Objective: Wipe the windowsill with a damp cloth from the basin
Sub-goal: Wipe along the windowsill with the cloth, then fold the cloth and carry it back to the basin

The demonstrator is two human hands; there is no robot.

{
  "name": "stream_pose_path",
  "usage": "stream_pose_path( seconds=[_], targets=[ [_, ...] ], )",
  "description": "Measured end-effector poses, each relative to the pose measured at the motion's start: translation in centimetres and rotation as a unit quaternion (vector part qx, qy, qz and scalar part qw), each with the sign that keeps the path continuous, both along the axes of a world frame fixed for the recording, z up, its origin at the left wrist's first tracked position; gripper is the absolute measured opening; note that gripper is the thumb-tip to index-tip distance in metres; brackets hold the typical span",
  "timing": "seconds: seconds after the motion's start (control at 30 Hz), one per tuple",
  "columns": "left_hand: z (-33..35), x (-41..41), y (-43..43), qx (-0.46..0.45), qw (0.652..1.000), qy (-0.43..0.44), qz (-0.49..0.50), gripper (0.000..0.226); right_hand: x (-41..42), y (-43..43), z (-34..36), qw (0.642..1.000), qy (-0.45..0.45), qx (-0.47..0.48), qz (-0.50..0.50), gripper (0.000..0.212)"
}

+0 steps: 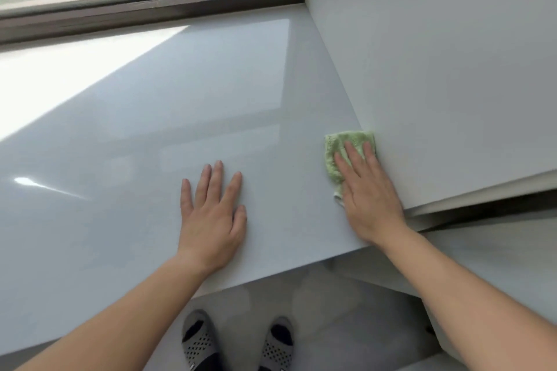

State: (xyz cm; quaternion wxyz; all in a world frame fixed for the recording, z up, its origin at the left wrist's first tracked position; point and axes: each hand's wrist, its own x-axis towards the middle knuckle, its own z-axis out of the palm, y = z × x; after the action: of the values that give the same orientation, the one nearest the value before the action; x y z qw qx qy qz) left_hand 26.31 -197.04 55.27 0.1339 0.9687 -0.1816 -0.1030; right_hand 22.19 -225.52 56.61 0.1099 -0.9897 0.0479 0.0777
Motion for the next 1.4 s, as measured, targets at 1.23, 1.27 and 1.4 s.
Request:
stream_pose_path(
  seconds=[1.23,1.27,1.4],
  targets=[
    [5.0,-2.1,19.2,-0.118,0.970,0.176,0.116,0.024,-8.8,35.4,4.7,0.769,0.098,0.473,-0.420,0.036],
    [5.1,-2.5,19.9,-0.139,0.962,0.187,0.139,0.022,-8.5,35.9,4.9,0.759,0.104,0.484,-0.423,0.037],
    [7.9,-4.2,24.0,-0.340,0.857,0.261,0.284,0.022,-6.5,37.3,7.9,0.777,0.108,0.511,-0.353,0.038]
  ],
)
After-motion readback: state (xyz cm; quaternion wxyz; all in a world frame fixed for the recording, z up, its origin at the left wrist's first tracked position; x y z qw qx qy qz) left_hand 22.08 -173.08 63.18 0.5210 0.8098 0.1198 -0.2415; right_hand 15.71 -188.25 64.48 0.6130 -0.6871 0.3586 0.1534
